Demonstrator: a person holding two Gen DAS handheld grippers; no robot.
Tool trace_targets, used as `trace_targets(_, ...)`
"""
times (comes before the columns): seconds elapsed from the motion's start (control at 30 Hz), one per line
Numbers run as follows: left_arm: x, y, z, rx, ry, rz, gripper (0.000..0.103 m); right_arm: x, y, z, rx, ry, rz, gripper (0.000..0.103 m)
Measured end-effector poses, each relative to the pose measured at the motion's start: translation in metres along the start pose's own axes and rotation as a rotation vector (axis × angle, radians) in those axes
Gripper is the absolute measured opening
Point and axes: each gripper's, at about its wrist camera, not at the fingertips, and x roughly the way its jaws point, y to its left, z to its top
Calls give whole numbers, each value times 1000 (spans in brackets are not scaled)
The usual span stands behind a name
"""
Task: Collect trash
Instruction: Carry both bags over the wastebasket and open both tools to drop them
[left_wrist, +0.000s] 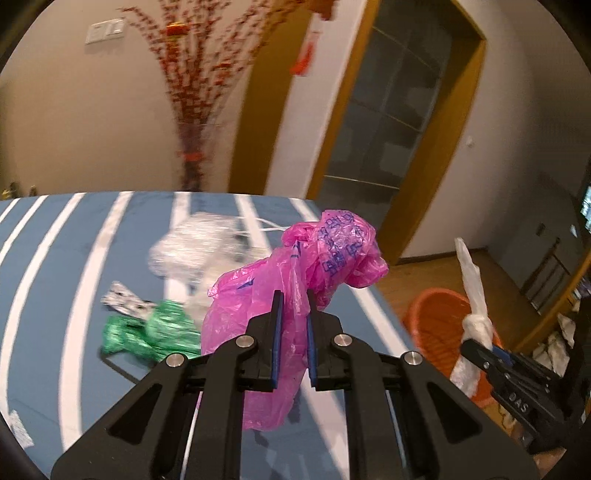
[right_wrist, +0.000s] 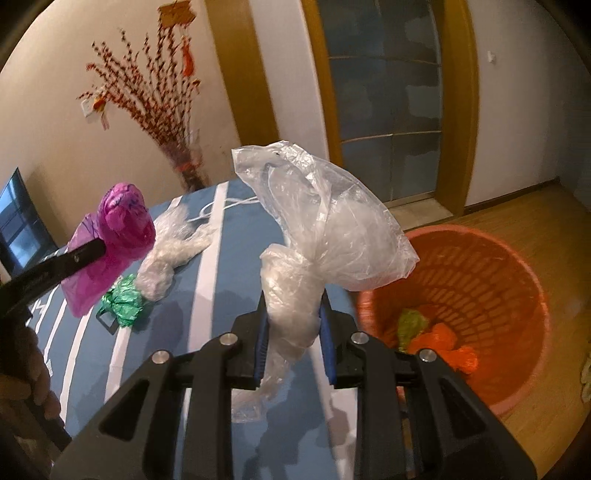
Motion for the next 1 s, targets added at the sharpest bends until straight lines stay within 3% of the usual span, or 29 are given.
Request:
trace_targets(0.47, 20, -84, -21, 33, 55, -162, 10, -46, -77, -3, 83, -75, -126, 25)
trace_targets(1.0, 66, -159, -36, 80, 152, -290, 10, -38, -148, -9, 184, -63, -181, 25)
